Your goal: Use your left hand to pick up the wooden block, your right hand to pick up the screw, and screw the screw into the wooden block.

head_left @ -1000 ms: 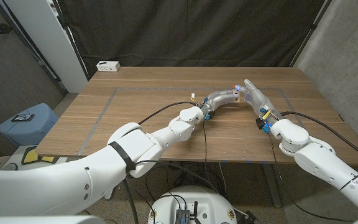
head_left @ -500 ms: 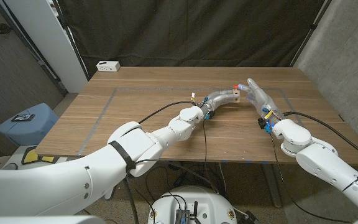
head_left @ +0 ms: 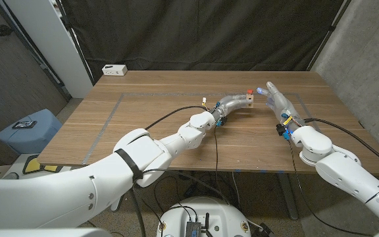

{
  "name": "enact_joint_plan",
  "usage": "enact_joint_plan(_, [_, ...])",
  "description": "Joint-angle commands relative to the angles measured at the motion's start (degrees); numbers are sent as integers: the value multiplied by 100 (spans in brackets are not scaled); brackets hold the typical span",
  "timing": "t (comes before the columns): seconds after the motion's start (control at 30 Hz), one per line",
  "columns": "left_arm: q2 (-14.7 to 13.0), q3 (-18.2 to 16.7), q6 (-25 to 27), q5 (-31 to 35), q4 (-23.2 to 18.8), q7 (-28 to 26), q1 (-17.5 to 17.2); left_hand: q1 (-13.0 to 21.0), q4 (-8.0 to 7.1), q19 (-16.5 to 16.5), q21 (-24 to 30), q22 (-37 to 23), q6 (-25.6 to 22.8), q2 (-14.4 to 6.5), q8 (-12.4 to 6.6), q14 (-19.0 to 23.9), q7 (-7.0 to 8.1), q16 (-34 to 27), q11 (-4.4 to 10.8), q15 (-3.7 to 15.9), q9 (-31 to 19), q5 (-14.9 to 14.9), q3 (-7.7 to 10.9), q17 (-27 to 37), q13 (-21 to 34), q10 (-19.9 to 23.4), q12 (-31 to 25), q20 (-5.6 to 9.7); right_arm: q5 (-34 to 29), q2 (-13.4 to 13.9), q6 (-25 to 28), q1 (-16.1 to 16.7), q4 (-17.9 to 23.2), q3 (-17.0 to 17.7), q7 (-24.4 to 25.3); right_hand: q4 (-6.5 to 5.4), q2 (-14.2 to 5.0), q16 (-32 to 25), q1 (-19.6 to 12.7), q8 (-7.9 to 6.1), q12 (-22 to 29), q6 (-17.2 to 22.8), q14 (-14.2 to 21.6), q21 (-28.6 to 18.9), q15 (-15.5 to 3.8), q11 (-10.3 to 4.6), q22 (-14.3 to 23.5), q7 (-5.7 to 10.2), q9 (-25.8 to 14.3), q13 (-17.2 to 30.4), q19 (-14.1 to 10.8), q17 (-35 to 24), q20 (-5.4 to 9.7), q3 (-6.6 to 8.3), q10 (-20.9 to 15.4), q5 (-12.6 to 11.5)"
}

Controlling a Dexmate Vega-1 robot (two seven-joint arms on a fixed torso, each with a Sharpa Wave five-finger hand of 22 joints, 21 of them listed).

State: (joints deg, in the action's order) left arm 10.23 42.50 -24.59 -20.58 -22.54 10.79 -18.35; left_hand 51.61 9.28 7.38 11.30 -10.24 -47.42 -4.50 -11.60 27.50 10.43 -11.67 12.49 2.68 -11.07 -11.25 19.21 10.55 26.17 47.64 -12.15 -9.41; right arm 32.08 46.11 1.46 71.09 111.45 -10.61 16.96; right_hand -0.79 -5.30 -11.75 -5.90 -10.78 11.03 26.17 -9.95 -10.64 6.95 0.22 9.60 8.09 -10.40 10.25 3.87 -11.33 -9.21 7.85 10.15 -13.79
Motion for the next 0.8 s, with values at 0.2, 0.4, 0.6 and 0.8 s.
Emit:
enact_joint_plan(0.2, [-40, 99, -184, 149, -81, -143, -57, 81, -23, 13, 44, -27, -30, -91, -1, -34, -38, -4, -4, 278, -17, -34, 51, 22, 34, -18, 0, 6, 83, -112, -41, 0, -168, 73, 15, -3, 15, -29, 5, 51, 26, -125, -736, -65, 35, 55, 19, -109, 0, 23, -82, -10, -14, 42, 323, -33])
enact_joint_plan(0.4, [-48, 168, -285, 249, -70, -231, -42, 107, -6, 8, 43, -27, -28, -75, -4, -34, -74, -6, -1, 285, -17, -35, 51, 18, 36, -18, 0, 10, 107, -152, -100, -76, -293, 40, -64, 4, 31, -26, 3, 77, 17, -260, -726, -59, 42, 109, 18, -244, 0, 22, -96, -9, -12, 40, 327, -33])
enact_joint_plan(0.6, [-40, 182, -309, 267, -75, -258, -49, 122, -1, 9, 43, -27, -33, -67, -9, -31, -71, -10, 1, 288, -17, -35, 48, 18, 38, -8, -6, 17, 112, -171, -167, -157, -405, 1, -148, 6, 42, -21, 6, 65, 10, -276, -727, -51, 50, 137, 18, -306, 1, 22, -89, -9, 0, 36, 338, -33])
enact_joint_plan(0.8, [-35, 193, -301, 276, -81, -256, -51, 97, -25, 7, 42, -27, -16, -72, -5, -42, -59, -14, -1, 284, -17, -32, 36, 25, 40, -19, -2, 10, 96, -135, -189, -233, -462, -42, -248, 3, 51, -14, 15, 51, 6, -270, -740, -40, 65, 158, 18, -321, 1, 22, -71, -11, -3, 31, 343, -31])
